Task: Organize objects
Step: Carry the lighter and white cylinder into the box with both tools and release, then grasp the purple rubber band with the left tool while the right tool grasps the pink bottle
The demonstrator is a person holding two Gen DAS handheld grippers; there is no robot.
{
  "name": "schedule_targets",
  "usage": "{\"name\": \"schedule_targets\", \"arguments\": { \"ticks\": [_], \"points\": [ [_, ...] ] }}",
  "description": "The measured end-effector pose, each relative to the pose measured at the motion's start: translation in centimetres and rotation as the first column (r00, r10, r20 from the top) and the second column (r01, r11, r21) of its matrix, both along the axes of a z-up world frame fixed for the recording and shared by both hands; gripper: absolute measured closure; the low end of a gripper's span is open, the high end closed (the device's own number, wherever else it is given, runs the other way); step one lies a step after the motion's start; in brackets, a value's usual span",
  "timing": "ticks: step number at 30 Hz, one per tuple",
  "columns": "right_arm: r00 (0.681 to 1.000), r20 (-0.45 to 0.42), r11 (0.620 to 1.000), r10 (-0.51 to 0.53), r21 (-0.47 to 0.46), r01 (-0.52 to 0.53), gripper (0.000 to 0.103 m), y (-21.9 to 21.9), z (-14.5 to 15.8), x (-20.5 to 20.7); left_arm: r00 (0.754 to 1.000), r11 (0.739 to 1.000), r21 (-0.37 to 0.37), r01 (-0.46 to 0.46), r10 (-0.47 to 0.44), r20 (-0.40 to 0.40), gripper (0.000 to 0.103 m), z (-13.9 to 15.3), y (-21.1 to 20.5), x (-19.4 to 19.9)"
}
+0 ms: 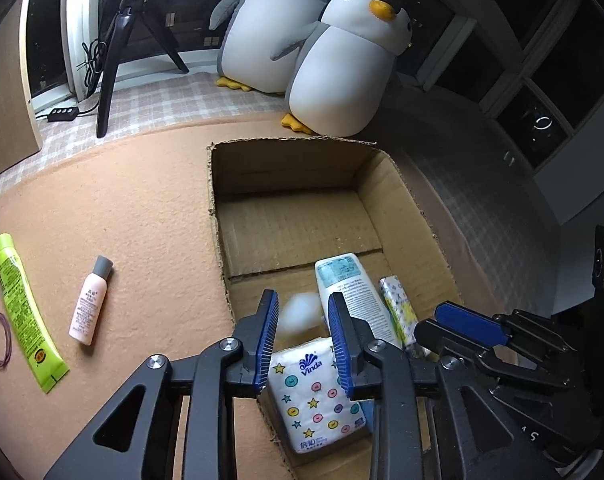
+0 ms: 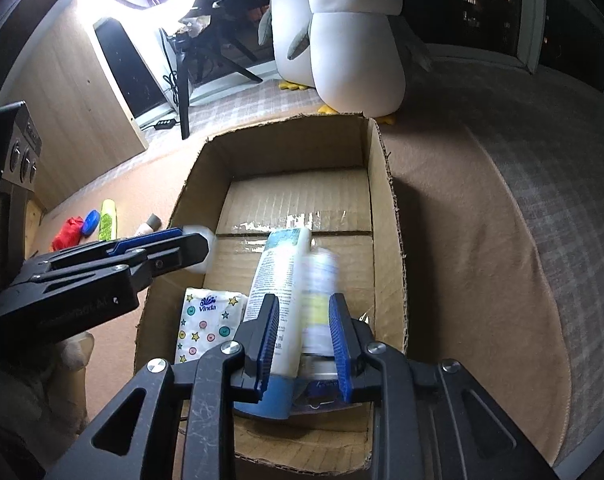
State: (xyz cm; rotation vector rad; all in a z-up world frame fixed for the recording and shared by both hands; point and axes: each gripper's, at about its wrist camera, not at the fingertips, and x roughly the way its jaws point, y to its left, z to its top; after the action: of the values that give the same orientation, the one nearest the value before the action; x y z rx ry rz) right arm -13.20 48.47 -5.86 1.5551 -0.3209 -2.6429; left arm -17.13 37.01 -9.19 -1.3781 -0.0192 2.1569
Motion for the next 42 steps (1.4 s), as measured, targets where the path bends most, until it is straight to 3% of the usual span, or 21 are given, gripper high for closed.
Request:
{"name": "schedule_targets", "arguments": {
  "ticks": [8, 17, 29, 35, 42],
  "points": [
    [1.000, 0.004, 1.000, -0.004, -0.008, 0.004, 0.080, -0.7, 0.1, 0.4, 1.000, 1.000, 0.006, -0.014, 0.015, -0.017, 0.075, 0.9, -2.4, 0.6],
    [1.000, -0.008, 0.999, -0.003, -0.044, 0.003, 0.079, -3.1, 0.9, 1.5, 0.991, 0.991, -0.029, -0.133, 0.133, -0.019, 0.075, 0.8, -11.0, 0.7],
    [0.997, -0.013, 0.992, 0.075, -0.102, -0.076, 0.076, -9.4, 1.4, 2.6, 0.921, 0.908, -0.160, -0.386, 0.390, -0.006, 0.075, -1.8, -26.8, -3.1],
    [0.994, -0.007, 0.987, 0.113, -0.114, -0.113, 0.076, -12.1, 1.4, 3.1, 0.901, 0.884, -0.208, -0.419, 0.432, 0.022, 0.076, -3.8, -29.8, -5.6],
    [0.992, 0.003, 0.986, 0.124, -0.113, -0.123, 0.075, -13.4, 1.3, 3.8, 0.919, 0.890, -0.263, -0.372, 0.394, 0.035, 0.076, -6.0, -28.7, -7.2]
  ]
}}
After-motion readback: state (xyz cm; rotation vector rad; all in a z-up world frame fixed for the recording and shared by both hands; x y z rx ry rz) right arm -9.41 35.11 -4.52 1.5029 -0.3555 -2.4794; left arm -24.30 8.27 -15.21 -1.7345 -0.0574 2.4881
